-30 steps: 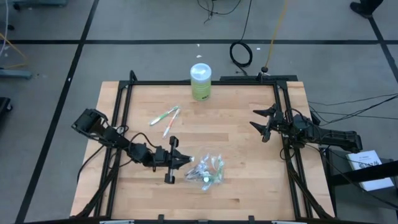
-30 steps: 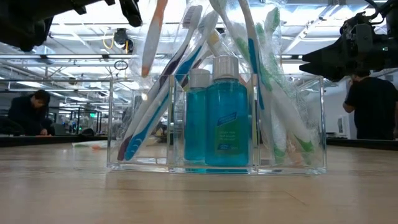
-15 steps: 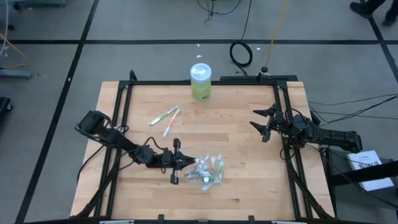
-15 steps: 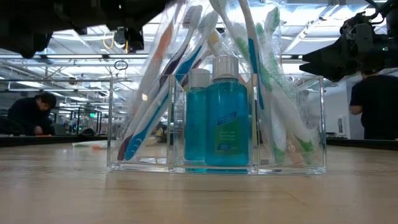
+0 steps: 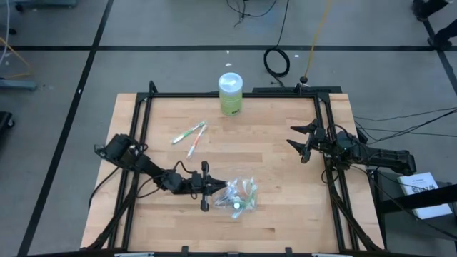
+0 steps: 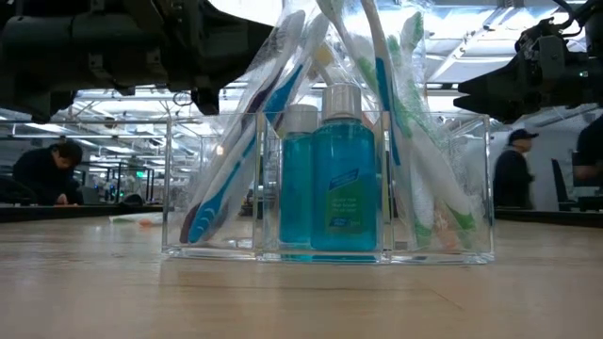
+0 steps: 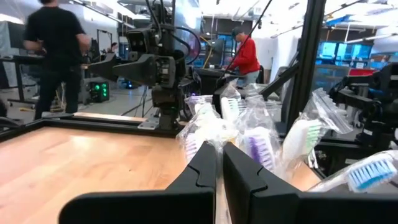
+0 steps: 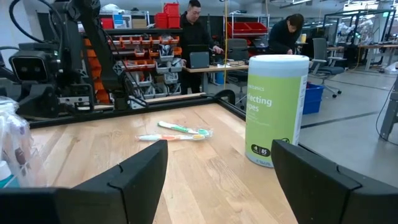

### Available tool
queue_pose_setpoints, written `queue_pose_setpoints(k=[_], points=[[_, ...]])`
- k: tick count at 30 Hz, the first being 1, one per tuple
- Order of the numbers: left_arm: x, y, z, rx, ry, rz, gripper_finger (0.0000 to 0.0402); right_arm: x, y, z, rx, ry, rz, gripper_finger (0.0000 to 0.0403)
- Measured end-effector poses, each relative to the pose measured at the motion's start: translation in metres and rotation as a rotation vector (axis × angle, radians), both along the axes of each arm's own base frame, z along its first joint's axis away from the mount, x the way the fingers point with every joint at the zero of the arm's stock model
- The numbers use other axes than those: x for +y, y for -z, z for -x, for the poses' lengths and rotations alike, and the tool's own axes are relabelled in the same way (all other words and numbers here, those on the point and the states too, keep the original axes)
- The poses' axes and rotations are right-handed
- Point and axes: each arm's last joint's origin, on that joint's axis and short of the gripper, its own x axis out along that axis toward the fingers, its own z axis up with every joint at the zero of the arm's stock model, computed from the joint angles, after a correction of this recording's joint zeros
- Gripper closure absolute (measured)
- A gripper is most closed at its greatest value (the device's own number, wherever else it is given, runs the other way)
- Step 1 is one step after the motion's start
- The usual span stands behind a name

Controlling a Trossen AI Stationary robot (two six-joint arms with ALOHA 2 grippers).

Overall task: Pick & Place toothbrushing station
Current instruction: Put the orange toothbrush into the transparent organizer, then put the green toothbrush into the transparent organizer

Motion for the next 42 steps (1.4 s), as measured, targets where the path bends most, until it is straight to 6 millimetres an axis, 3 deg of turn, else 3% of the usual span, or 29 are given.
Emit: queue_pose_setpoints(k=[11,25,30,35,42], points=[[0.0,-0.001,0.0,0.001,-0.01,0.006,0.0367,0.0,0.0,0.0,0.0,0.0,0.0,0.0124],[0.002,-0.004,0.001,-0.017,-0.052,-0.034,0.0212,0.0,0.0,0.0,0.0,0.0,0.0,0.0124],[0.003,-0.02,0.003,-0.056,-0.065,-0.077,0.0179,0.0,0.0,0.0,0.0,0.0,0.0,0.0124],[0.006,-0.048,0.009,-0.078,-0.088,-0.139,0.0172,0.0,0.0,0.0,0.0,0.0,0.0,0.0124],[0.025,-0.086,0.028,0.08,-0.41,-0.163,0.0172,0.0,0.0,0.0,-0.001,0.0,0.0,0.0124]])
